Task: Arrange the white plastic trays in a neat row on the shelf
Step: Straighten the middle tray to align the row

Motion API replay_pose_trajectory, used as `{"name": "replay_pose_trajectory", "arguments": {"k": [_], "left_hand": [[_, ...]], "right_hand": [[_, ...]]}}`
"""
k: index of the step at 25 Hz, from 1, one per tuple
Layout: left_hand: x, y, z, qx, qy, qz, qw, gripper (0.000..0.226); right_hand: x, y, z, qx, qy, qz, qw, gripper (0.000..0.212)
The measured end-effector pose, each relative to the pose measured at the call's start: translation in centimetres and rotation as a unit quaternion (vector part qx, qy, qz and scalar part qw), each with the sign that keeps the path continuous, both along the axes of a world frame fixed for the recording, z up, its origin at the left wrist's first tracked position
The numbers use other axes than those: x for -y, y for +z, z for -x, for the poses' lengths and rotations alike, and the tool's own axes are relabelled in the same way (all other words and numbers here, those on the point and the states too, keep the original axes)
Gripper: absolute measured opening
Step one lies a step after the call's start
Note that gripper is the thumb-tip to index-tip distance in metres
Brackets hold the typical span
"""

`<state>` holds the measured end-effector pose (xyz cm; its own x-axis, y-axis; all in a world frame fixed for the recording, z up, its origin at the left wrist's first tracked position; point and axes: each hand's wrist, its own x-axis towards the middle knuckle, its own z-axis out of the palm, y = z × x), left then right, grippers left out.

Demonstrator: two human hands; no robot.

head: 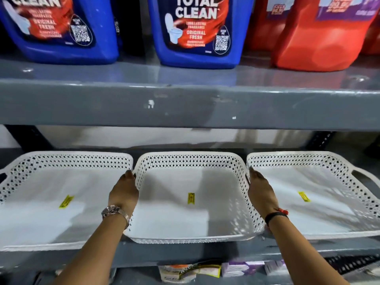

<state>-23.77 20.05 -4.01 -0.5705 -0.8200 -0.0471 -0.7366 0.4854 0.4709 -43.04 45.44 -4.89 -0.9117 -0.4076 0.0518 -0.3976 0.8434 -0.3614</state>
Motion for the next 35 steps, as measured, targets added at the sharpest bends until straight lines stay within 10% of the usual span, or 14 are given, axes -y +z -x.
{"name": "replay_pose_trajectory", "arguments": {"k": [35], "left_hand": [[-1.9,0.3,-1.5,0.01,-0.027,0.018,0.999,0.057]], "right_hand": [[-1.0,0.5,-1.1,0.024,-0.016,0.076,0.997,0.046]]}}
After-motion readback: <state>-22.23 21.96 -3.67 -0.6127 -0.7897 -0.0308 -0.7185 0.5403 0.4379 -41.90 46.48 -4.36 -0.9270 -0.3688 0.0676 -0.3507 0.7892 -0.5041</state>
